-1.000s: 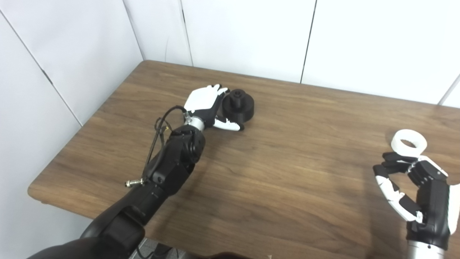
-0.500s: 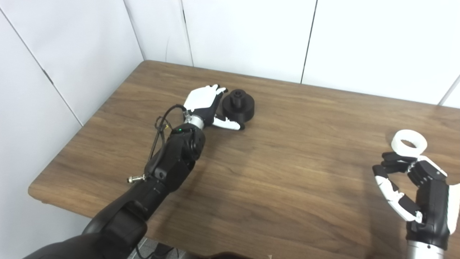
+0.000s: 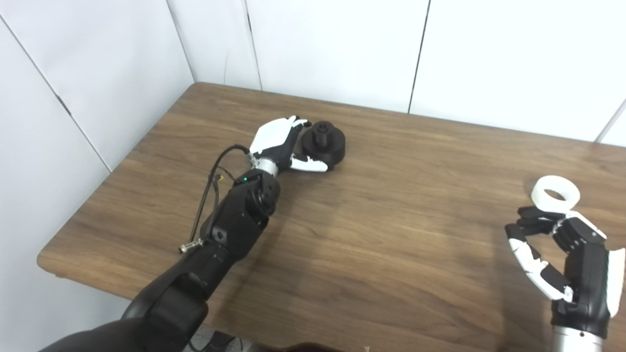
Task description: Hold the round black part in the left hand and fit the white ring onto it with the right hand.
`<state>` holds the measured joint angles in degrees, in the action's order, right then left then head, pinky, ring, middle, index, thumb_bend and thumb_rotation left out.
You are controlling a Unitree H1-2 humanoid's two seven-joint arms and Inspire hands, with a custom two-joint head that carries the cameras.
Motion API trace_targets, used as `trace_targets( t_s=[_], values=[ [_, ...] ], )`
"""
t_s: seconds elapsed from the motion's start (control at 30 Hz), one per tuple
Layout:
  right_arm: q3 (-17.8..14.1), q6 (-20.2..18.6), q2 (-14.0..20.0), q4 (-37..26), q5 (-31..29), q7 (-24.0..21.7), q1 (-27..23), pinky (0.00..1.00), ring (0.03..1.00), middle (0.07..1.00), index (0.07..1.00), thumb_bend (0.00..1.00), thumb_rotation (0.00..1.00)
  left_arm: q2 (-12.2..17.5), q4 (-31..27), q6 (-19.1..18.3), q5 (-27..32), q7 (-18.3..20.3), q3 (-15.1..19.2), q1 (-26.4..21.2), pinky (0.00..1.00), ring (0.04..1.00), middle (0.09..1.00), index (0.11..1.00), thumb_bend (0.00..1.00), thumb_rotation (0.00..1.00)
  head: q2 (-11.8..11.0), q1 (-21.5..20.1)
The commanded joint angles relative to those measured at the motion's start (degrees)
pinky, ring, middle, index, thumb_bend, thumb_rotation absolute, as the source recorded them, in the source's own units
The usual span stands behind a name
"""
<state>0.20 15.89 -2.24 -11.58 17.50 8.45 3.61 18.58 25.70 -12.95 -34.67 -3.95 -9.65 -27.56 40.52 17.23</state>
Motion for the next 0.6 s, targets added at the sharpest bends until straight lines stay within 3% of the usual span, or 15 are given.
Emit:
trace_targets(
  t_s=[0.0,0.27,0.57],
  values=[
    [0.2,1.3,0.5,-2.3,0.1,0.0,2.1,0.45,0.525,0.574,0.495,0.50,0.16,-0.6,0.8,2.1,2.7,-0.5,0.8,-2.1,0.87,0.982,0.962,0.830,0.95,0.38,0.0,0.0],
    [0.0,0.4,0.5,-2.9,0.6,0.0,2.2,0.45,0.529,0.577,0.495,0.50,0.16,-2.0,4.0,6.7,5.5,-3.2,1.8,-2.3,0.79,0.945,0.931,0.769,0.90,0.34,0.3,-0.1],
    [0.0,-0.2,0.4,-3.7,0.8,0.0,2.4,0.45,0.533,0.577,0.495,0.50,0.16,-3.0,4.9,7.5,6.4,-5.7,2.2,-2.3,0.77,0.938,0.916,0.685,0.86,0.29,0.6,-0.1]
  ],
)
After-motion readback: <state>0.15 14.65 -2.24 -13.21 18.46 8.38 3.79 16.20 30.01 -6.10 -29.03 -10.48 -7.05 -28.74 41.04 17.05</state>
